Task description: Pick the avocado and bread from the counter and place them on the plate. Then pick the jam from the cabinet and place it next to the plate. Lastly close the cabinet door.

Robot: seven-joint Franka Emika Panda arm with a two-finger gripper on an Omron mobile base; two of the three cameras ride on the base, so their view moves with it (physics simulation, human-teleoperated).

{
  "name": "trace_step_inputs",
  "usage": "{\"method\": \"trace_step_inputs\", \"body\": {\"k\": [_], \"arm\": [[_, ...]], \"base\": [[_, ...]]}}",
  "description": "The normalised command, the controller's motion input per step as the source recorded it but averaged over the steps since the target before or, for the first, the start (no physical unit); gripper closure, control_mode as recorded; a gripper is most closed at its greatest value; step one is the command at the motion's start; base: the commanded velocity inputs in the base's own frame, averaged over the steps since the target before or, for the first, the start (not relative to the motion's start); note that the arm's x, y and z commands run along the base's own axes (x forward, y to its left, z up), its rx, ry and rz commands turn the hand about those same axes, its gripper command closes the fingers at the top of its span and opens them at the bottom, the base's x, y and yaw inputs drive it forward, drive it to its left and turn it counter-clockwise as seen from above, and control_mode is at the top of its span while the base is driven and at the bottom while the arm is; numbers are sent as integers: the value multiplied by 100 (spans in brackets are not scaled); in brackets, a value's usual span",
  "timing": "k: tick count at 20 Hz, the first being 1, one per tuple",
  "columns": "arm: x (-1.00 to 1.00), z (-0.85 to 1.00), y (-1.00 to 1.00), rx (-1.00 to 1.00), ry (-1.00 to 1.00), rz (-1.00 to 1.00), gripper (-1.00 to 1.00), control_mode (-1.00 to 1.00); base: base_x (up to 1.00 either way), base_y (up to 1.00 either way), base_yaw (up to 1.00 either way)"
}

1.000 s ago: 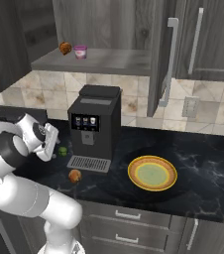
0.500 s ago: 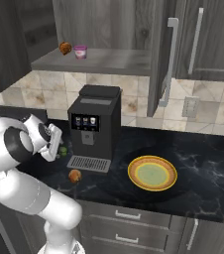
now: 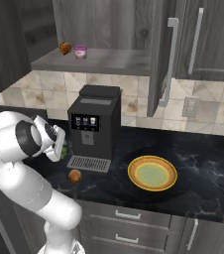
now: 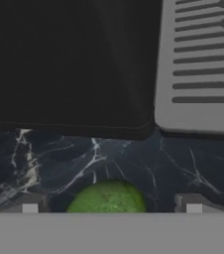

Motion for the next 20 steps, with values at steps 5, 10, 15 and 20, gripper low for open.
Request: {"method": "trace_step_inputs", "body": {"k": [5,10,15,20], "arm": [[10,-23,6,0,0,-7,-100,-100],[8,-30,20,-1,0,-7,-100,-100],[13,-29,28,-1,0,-8,-100,-100],[7,-39,38,-4,0,-10,100,-100]], "base": [[0,0,0],[0,0,0],[0,0,0],[0,0,0]]}}
